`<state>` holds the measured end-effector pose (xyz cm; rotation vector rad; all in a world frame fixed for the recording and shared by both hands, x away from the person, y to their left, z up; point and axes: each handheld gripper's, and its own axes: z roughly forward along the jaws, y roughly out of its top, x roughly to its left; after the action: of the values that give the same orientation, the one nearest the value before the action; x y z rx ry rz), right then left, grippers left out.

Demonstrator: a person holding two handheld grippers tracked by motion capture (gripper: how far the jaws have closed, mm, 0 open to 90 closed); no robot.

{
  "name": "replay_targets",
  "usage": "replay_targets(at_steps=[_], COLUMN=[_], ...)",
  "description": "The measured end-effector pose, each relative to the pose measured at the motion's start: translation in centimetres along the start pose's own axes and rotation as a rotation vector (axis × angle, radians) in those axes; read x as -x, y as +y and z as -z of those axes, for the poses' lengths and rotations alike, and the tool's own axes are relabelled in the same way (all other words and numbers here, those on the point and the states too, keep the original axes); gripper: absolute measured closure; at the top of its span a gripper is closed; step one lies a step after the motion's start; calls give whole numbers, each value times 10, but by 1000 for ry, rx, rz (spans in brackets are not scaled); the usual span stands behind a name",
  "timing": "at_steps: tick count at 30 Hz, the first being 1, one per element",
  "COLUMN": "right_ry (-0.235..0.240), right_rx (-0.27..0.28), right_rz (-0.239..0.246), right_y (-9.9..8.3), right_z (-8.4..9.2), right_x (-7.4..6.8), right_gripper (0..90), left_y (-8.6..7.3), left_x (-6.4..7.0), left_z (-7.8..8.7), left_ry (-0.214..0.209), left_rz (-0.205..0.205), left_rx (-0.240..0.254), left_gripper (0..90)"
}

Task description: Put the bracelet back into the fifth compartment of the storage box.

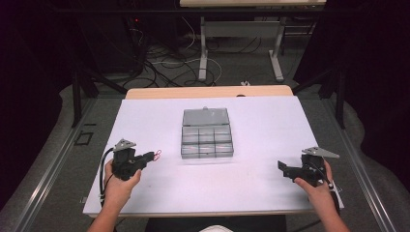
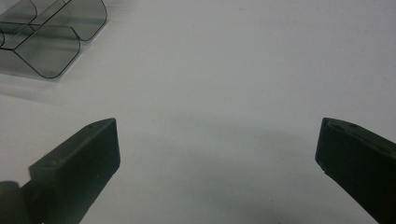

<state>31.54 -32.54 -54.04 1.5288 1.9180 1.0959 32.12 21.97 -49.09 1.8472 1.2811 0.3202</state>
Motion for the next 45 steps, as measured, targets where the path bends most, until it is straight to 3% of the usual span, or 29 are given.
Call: replay_targets(at_steps=[10, 23, 24, 27, 45], right_ry=[-7, 1, 0, -1, -1], right_rx=[24, 0, 0, 2, 8], right_rz=[-3, -11, -11, -12, -16], right_y=[-1, 0, 0, 0, 0], right_z=[-2, 0, 0, 0, 1], right_x=[-1, -1, -1, -1, 0], right_gripper=[0, 0, 0, 0, 0], left_y=[2, 6, 7, 8, 24], left_x=[14, 34, 35, 40, 58], left_z=[-2, -12, -12, -16, -33], left_ry=[-34, -75, -85, -86, -125], left_rz=[-26, -50, -66, -79, -93], left_rx=[-4, -24, -41, -33, -29], left_gripper=[900, 900, 900, 900, 900])
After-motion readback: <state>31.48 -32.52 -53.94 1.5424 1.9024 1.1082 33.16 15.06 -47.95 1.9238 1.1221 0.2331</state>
